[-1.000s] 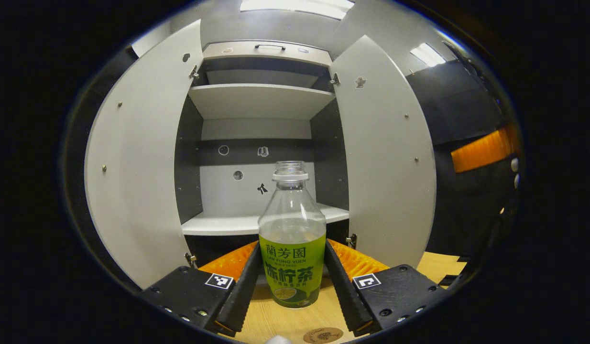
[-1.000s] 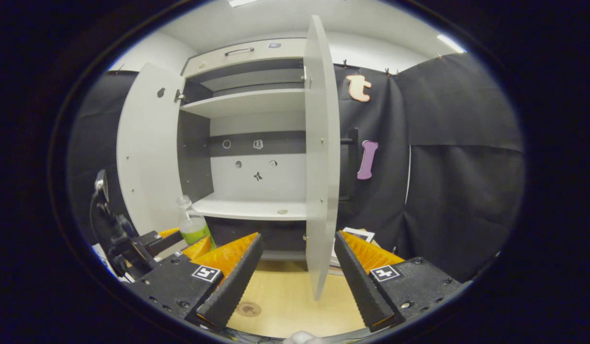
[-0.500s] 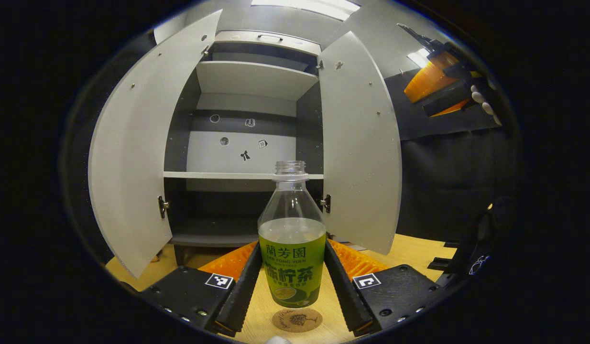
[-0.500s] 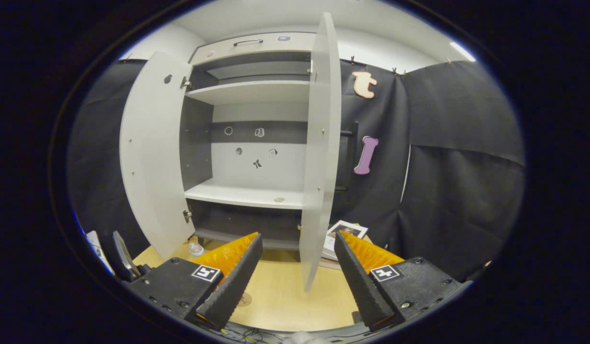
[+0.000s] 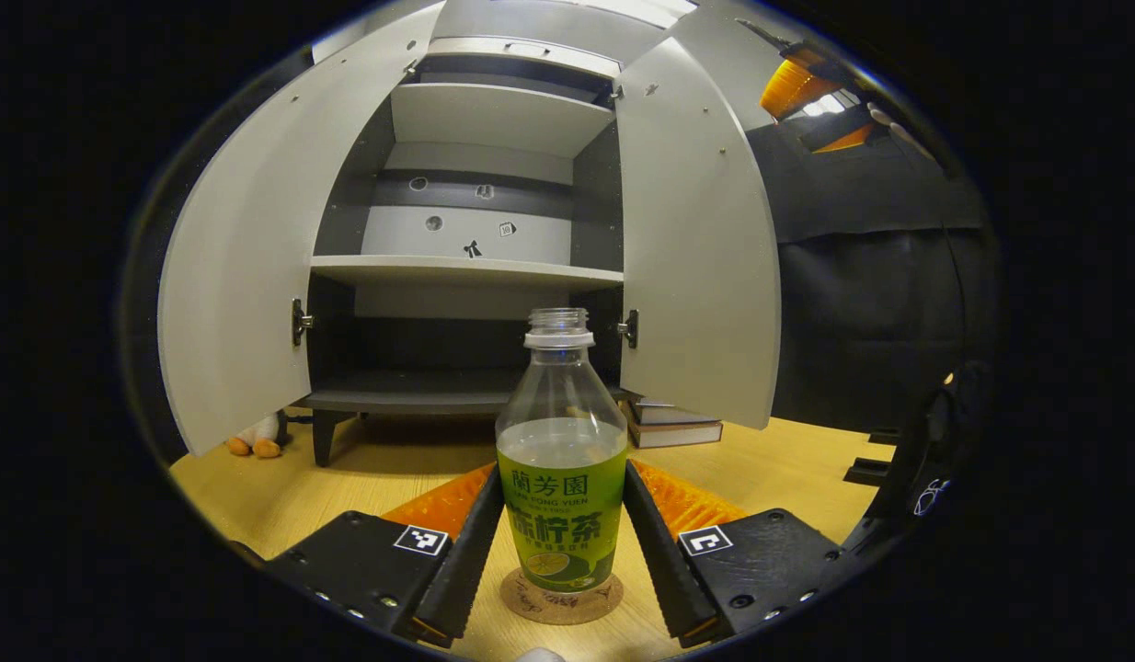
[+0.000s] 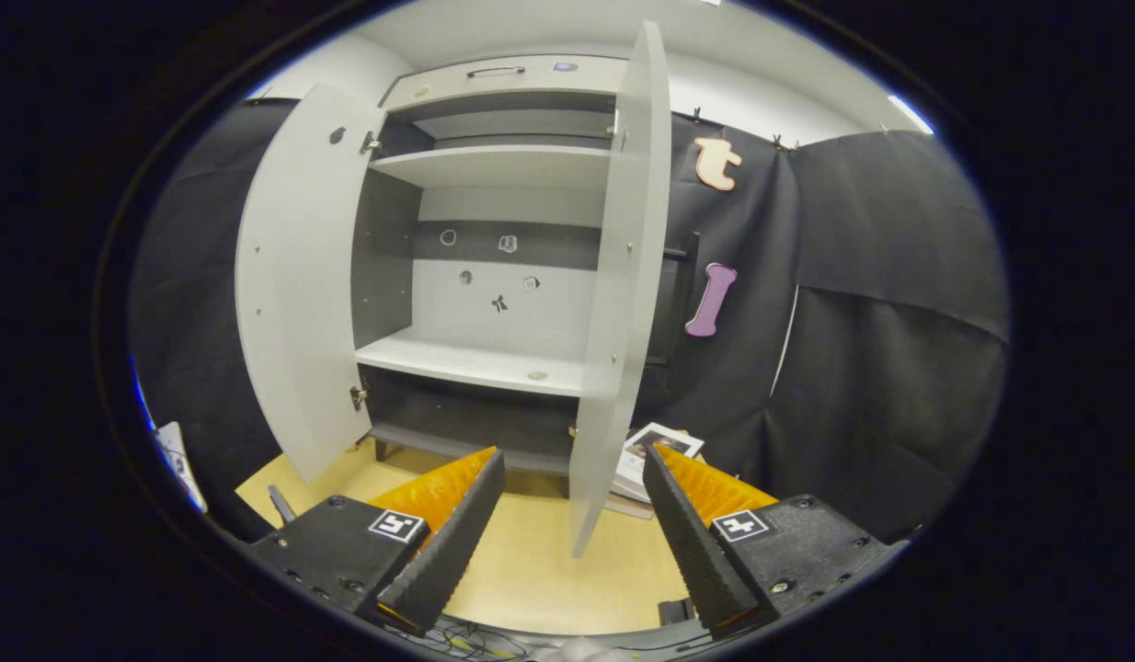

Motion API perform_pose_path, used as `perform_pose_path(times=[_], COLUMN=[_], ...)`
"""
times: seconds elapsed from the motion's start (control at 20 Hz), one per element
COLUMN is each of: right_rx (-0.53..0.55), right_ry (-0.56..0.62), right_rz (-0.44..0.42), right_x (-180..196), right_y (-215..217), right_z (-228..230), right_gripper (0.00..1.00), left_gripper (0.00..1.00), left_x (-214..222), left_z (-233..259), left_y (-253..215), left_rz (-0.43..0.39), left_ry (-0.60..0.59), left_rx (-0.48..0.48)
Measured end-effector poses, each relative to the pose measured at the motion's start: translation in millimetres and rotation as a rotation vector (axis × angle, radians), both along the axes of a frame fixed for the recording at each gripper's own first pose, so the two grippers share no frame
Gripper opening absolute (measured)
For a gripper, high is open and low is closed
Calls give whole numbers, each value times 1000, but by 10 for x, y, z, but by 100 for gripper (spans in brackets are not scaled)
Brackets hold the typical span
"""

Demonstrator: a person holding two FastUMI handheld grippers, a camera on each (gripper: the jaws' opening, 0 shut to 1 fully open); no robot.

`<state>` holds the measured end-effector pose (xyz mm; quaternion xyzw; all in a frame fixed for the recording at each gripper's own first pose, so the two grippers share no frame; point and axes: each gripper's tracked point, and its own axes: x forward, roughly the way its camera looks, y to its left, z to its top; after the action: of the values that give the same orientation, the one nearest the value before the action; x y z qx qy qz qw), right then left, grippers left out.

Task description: Grasp the bottle in the cabinet with the left hand and place it on the coaster, then close the right door with the right hand and the left door with the left hand.

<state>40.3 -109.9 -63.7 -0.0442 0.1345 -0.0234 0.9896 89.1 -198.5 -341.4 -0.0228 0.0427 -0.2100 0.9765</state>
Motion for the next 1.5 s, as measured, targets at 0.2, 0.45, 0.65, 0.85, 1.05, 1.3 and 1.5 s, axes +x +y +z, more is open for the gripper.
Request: perform_pose_path(times=[0.2,0.45,0.65,0.85,1.05,1.3,1.5], right_rx=[-5,-2,10,35,60,62,66], right_ry=[13,14,9,-20,-72,-154,-199], right_rz=[5,12,10,12,16,-12,-77], right_x=[5,-12,-42,-74,-101,-109,-30], right_y=[18,44,56,96,207,179,-126], right_z=[-40,-54,-70,-13,128,387,618], right_gripper=[99,99,99,99,99,99,99], left_gripper=[76,78,98,98,96,96,96], left_x=[-11,-60,-80,-112,-183,-365,-582], left_z=[-141,-137,89,514,1163,2038,2449], left_y=[4,-23,20,79,314,926,1512], left_rz=[2,-9,7,24,76,160,255], left_ry=[18,35,2,-46,-71,-71,-87], left_rx=[3,21,54,58,16,-43,26])
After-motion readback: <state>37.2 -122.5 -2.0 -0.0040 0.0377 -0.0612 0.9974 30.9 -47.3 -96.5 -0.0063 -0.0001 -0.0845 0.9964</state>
